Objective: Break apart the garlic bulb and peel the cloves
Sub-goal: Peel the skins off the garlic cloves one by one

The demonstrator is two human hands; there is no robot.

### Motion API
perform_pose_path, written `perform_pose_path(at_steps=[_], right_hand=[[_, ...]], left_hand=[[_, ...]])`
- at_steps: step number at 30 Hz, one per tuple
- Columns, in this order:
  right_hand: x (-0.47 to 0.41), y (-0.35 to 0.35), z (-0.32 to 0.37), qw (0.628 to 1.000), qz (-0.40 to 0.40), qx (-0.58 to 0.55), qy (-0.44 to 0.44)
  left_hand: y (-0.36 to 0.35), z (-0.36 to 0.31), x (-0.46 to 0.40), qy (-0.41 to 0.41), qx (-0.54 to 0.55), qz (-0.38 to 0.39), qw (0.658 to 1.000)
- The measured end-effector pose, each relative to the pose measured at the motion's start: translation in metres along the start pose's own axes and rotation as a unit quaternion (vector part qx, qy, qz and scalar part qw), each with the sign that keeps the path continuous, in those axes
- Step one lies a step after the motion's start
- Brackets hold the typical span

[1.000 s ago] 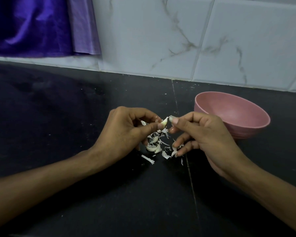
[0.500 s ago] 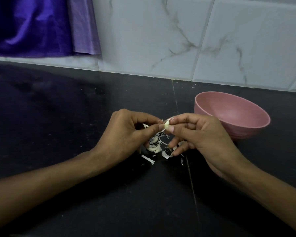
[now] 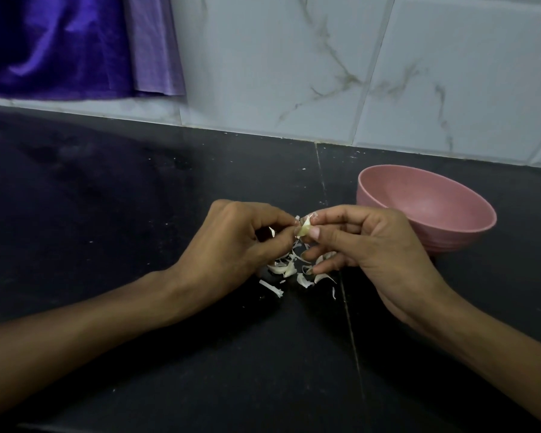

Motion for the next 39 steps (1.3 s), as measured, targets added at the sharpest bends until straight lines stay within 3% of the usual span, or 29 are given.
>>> perform_pose_path(at_steps=[3,8,13,18,20,24,29,39], right_hand=[[-0.001,0.0,0.002,1.0,0.0,-0.003,0.009],[-0.003,0.0,0.006,1.0,0.014,-0.007,0.021],[-0.004,0.001,0.008,0.999,0.036,-0.003,0.027],[-0.007,0.001,0.008,0.999,0.044,-0.001,0.03],[-0.007,0.001,0.008,0.999,0.044,-0.001,0.031],[-0.006,-0.001,0.007,0.998,0.051,0.0,0.027],[-0.005,-0.001,0.005,0.998,0.046,0.01,0.036],[-0.007,0.001,0.01,0.997,0.038,0.025,0.069]], left_hand=[[-0.001,0.0,0.0,0.019,0.029,0.01,0.999],[-0.008,0.016,-0.004,0.151,0.169,0.07,0.971],[-0.012,0.017,-0.006,0.182,0.21,0.097,0.956],[-0.021,0.025,-0.006,0.25,0.294,0.139,0.912],[-0.022,0.027,-0.005,0.254,0.299,0.146,0.908],[-0.014,0.019,-0.007,0.198,0.234,0.107,0.946],[-0.013,0.017,-0.005,0.159,0.185,0.091,0.966],[-0.017,0.019,-0.006,0.199,0.242,0.119,0.942]])
Point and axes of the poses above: each hand's wrist, its own x-axis away from the middle knuckle, its own y-axis out of the back of the hand, z = x × y, the point moved 8 cm from there along -x, towards the middle knuckle, and after that the axes turned 15 degrees about y, right-handed, at the moved point
